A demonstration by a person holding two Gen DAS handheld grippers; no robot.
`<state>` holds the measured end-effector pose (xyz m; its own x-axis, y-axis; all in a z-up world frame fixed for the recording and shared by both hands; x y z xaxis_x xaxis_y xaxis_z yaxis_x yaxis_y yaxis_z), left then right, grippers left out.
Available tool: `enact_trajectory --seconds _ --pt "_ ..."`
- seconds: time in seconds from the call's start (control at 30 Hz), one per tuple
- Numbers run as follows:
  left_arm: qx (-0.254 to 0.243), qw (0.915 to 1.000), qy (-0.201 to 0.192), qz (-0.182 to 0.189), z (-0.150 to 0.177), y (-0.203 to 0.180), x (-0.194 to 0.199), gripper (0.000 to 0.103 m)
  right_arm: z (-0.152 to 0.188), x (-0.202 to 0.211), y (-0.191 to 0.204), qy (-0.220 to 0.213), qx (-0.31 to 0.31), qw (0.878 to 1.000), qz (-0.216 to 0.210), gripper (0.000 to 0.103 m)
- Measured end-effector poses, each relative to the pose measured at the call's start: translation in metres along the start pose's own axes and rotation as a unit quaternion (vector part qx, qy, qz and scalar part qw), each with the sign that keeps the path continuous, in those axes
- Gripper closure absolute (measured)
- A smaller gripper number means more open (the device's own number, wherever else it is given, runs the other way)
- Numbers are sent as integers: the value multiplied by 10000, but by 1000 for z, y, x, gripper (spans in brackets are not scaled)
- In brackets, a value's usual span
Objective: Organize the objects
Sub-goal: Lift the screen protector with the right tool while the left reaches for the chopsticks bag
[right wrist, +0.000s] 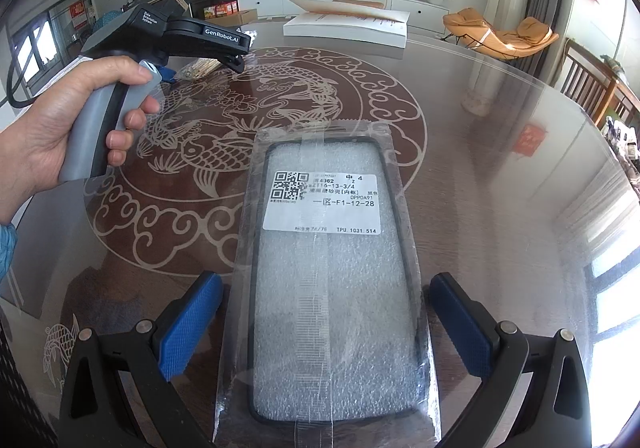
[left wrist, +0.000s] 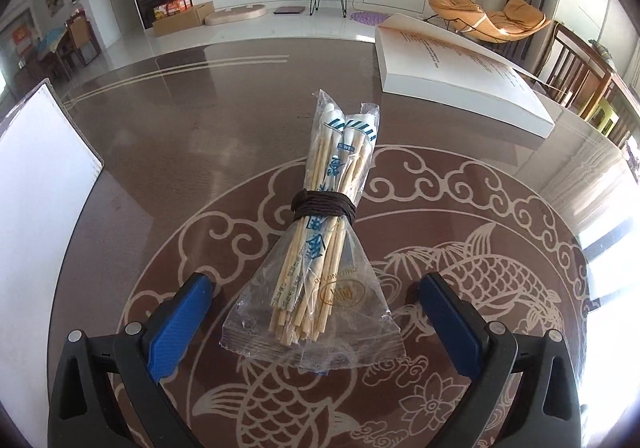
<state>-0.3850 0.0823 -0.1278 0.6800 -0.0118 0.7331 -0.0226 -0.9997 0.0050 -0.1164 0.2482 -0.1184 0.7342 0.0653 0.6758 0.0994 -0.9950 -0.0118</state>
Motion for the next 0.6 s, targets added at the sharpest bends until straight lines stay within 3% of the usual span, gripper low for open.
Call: enact_trajectory --seconds 0.17,0.2,0.27,0.3,0.43,0.6 --pt "-42 10000 -89 5 -12 10 -10 3 0 0 0 0 3 10000 3 0" --pt "-56 9997 -239 11 -15 13 -8 10 0 0 0 1 2 10000 1 0" --pt "-97 9989 -455 21 -18 18 -1 56 0 0 0 0 4 10000 6 0" --pt "-140 9987 -491 -10 -18 20 3 66 0 0 0 0 7 10000 14 0" --pt "-161 9985 -532 -1 3 33 25 70 1 1 0 1 6 10000 13 0" --pt "-286 9986 -426 150 68 39 87 70 1 1 0 2 6 10000 13 0"
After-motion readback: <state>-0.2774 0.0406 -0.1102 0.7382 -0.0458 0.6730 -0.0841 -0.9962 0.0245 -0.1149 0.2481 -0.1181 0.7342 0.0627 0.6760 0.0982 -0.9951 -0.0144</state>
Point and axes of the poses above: each gripper's, at about its wrist camera, not at the fingertips, and x roughly against the way its jaws point, y to its left, z to its underside, the point moved 10 cm from there along -x, roughly the way its jaws point, and after that the axes turned 12 degrees about -y, right-handed, at the moved point
